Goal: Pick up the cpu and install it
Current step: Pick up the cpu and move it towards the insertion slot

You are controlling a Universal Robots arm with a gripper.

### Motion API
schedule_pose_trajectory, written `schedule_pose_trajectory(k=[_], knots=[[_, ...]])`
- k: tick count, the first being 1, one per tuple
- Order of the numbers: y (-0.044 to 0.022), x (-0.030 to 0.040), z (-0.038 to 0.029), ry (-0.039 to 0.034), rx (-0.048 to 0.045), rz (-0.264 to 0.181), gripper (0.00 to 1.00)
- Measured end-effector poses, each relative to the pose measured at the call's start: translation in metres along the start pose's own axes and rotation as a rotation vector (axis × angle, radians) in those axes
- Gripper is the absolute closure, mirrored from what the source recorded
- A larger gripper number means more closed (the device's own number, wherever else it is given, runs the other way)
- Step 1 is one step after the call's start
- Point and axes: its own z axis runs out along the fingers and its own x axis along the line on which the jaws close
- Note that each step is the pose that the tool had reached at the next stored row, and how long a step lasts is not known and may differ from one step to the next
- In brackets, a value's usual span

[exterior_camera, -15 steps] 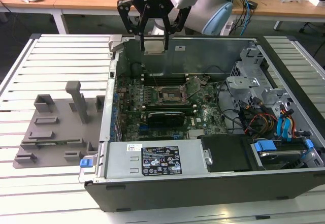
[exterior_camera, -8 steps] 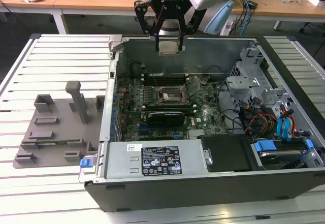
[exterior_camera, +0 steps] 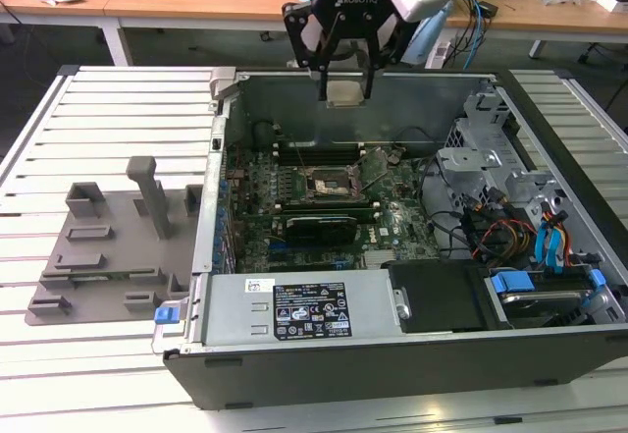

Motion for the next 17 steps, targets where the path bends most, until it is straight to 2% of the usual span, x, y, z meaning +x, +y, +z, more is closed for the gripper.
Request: schedule_pose_trajectory(k=[4, 6, 9, 11, 15, 16, 17], knots=[[-0.0004, -0.0092, 0.0009, 0.0, -0.0001, 0.0, 0.45], [-0.0009, -0.0204, 0.0027, 0.0002, 0.0, 0.0, 0.45], [-0.001, -0.03, 0.0091, 0.0004, -0.0001, 0.0, 0.45], [-0.0007, -0.03, 0.0159, 0.0006, 0.0, 0.0, 0.45], [-0.0003, -0.0299, 0.025, 0.0007, 0.0, 0.0, 0.45], [0.0, -0.0298, 0.0306, 0.0007, 0.0, 0.0, 0.45], [0.0001, -0.0298, 0.0332, 0.0006, 0.0, 0.0, 0.45]])
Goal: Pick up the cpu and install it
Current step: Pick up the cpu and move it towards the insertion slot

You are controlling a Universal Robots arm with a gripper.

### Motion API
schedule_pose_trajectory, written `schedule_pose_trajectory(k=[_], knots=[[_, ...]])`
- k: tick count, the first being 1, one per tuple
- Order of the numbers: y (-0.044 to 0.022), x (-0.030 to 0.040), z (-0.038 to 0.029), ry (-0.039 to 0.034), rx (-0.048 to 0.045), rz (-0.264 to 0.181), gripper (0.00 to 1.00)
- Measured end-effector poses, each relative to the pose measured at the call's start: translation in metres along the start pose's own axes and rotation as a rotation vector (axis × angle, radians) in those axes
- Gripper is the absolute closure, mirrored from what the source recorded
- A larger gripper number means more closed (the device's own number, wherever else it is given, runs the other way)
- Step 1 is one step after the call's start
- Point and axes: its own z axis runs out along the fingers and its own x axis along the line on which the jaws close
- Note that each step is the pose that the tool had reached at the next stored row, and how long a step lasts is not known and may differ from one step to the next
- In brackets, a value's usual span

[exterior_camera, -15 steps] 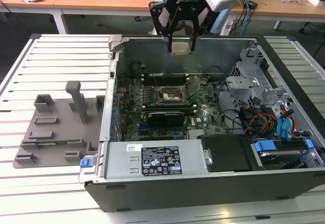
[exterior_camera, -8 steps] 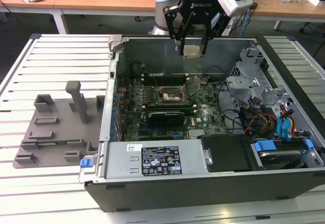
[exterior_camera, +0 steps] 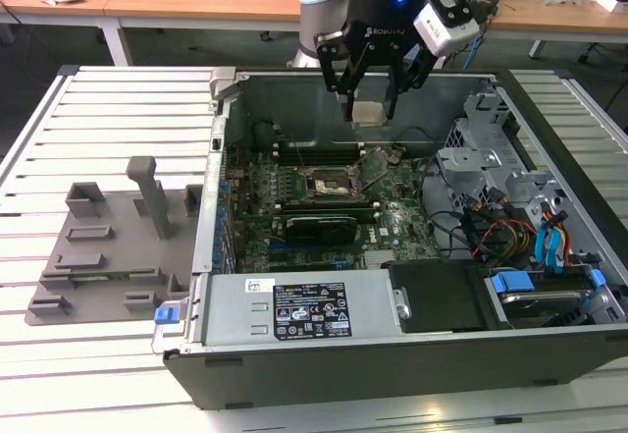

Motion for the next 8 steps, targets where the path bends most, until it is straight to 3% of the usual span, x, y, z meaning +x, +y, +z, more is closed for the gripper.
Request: schedule_pose_trajectory(k=[8], knots=[[0.0005, 0.0002, 0.0142, 0.0, 0.0001, 0.0, 0.45]])
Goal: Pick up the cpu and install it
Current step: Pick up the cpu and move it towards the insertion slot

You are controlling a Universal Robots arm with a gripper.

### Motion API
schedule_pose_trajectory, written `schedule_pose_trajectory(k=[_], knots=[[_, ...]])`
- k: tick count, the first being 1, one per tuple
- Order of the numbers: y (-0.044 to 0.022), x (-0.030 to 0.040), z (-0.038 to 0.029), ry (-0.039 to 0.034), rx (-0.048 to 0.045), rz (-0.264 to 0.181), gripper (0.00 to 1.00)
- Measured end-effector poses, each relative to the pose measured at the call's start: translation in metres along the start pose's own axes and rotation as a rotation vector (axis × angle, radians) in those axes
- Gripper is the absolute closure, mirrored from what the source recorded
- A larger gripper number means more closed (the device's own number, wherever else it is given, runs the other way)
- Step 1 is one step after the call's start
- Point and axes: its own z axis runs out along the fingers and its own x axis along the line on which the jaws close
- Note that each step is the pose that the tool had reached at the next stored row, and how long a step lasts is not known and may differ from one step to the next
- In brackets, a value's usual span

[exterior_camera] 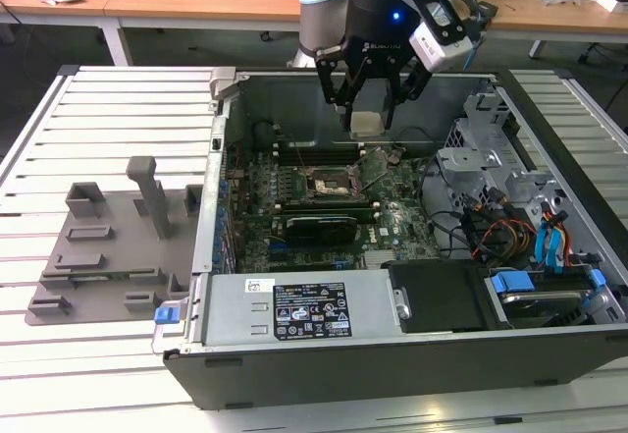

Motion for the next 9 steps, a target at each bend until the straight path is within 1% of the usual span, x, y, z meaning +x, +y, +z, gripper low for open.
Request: schedule_pose_trajectory(k=[3, 9], knots=[[0.0002, 0.0, 0.0061, 0.0, 0.0, 0.0, 0.45], [0.0005, 0.0001, 0.015, 0.0001, 0.0004, 0.0, 0.45]])
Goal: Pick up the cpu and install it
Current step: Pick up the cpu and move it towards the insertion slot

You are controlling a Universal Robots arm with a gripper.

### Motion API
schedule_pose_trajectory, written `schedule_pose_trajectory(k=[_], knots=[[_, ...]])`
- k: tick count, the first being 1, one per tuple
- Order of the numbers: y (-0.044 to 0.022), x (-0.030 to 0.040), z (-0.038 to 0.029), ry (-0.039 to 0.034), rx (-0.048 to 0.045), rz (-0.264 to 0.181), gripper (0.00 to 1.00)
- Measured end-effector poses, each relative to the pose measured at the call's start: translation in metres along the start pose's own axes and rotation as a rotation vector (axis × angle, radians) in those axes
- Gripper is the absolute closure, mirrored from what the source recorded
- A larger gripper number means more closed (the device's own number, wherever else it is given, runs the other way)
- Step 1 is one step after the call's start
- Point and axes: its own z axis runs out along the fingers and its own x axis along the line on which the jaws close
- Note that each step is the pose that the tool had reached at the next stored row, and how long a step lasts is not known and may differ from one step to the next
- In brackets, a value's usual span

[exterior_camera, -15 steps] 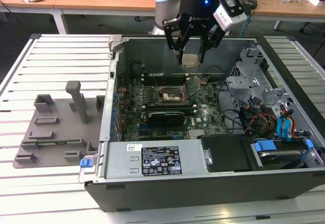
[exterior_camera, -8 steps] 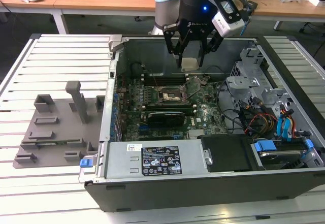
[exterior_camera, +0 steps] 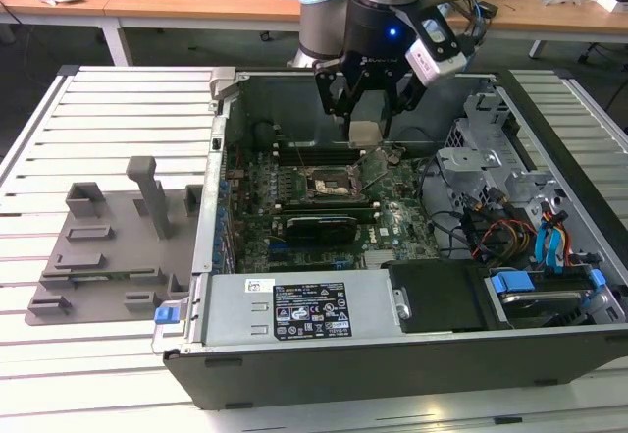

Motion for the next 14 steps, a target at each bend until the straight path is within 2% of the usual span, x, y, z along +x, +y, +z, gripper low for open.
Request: schedule_pose_trajectory(k=[8, 14], knots=[[0.0004, 0.0001, 0.0115, 0.0, 0.0003, 0.0, 0.45], [0.0006, 0.0001, 0.0174, 0.0, 0.0005, 0.0, 0.45]])
